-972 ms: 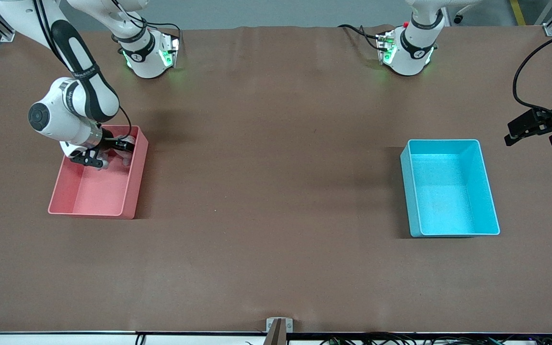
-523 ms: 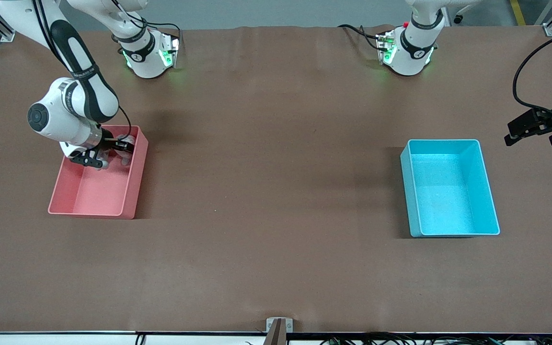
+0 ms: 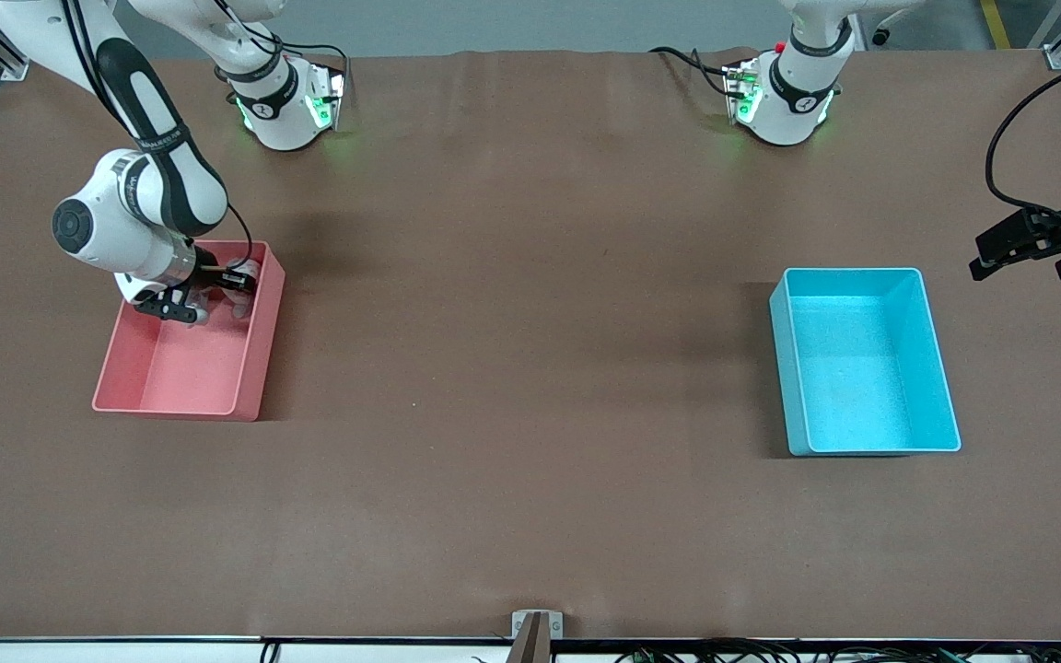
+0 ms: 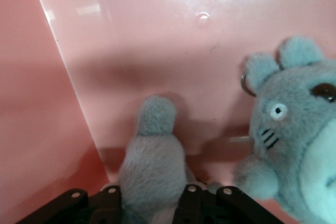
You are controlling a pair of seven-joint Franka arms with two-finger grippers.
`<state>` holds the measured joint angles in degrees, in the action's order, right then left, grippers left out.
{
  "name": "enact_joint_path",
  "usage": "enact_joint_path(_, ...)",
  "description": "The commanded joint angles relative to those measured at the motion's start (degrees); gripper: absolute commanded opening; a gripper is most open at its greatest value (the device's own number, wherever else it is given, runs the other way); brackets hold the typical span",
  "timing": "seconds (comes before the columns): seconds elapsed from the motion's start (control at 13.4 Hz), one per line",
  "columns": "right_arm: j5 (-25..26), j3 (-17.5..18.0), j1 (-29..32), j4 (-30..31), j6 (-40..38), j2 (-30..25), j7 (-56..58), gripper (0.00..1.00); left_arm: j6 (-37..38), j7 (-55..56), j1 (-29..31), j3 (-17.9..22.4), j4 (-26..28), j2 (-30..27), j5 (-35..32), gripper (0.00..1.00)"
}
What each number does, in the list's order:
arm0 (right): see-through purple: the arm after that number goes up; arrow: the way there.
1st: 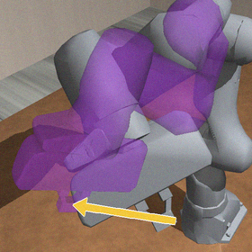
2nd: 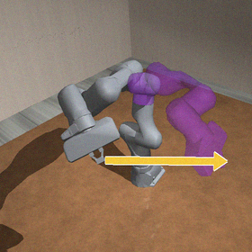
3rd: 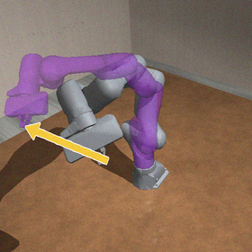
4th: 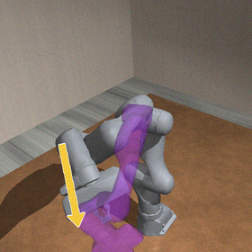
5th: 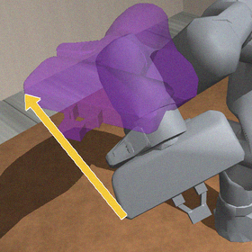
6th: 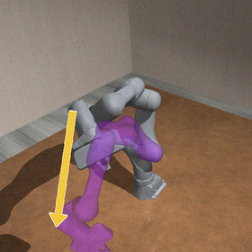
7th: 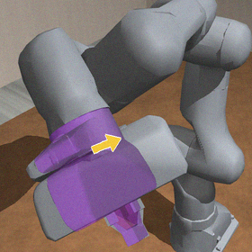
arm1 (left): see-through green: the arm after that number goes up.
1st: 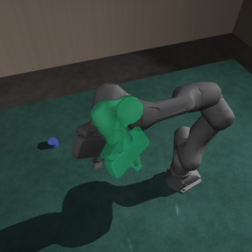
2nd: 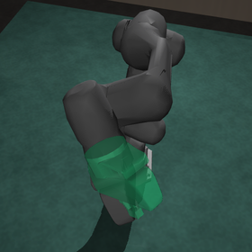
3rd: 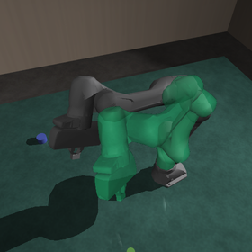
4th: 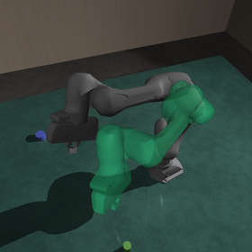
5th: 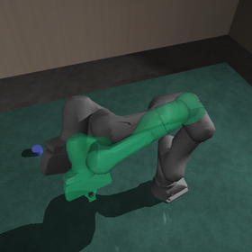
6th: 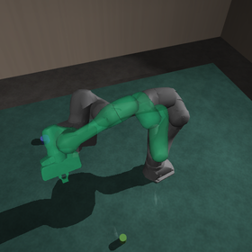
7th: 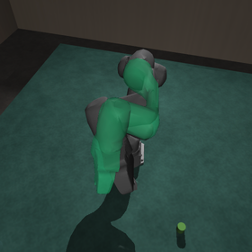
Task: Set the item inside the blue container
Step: 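Close the right gripper on the grey plush toy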
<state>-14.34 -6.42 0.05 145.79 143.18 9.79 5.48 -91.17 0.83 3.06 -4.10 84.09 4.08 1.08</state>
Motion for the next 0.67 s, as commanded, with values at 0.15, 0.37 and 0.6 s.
enact_joint_path(0.15,-0.7,0.3,0.4,-2.8,-3.6,0.3,0.1,0.07,-0.3,0.6,0.1,0.0,-0.3,0.1,1.0,1.00)
enact_joint_path(0.37,0.1,-0.1,2.8,-14.3,-19.5,0.1,0.7,0.04,-0.3,0.7,0.1,0.0,-0.2,0.1,1.0,1.00)
enact_joint_path(0.6,2.6,-0.2,3.4,-25.2,-32.1,0.1,0.0,0.04,-0.3,0.7,0.1,0.0,-0.3,0.1,1.0,1.00)
